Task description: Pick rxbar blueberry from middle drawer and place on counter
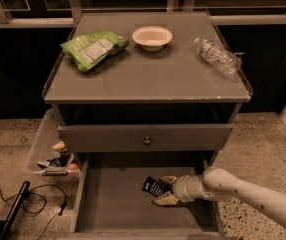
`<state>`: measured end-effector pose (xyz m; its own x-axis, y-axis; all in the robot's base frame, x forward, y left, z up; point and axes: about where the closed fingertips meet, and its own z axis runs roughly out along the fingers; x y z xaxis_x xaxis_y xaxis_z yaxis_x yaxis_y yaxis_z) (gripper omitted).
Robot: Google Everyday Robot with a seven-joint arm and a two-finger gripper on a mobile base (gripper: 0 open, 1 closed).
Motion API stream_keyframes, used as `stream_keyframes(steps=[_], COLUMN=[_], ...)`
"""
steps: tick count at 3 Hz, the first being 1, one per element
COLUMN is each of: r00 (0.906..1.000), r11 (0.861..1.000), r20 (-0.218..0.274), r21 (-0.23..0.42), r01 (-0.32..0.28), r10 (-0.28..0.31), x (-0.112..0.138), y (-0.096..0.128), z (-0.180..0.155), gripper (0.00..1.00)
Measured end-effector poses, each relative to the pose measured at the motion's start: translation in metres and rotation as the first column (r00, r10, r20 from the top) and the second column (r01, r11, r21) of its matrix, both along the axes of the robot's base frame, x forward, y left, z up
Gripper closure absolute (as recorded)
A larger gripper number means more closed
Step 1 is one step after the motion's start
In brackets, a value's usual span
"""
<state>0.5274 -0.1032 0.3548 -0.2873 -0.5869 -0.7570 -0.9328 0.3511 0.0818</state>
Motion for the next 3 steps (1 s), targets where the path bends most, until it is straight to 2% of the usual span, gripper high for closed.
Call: stream_keyframes(steps=[2, 3], r00=[1.0000, 1.0000], r11=[1.000, 1.000], r20=[0.000, 0.000], r21=[0.000, 0.000], r01=[0.000, 0.000], r10=[0.000, 0.000], x=[0.0000, -0.0001], y=[0.0001, 0.0002], z=[0.0000, -0.0001], gripper=[0.88, 1.00])
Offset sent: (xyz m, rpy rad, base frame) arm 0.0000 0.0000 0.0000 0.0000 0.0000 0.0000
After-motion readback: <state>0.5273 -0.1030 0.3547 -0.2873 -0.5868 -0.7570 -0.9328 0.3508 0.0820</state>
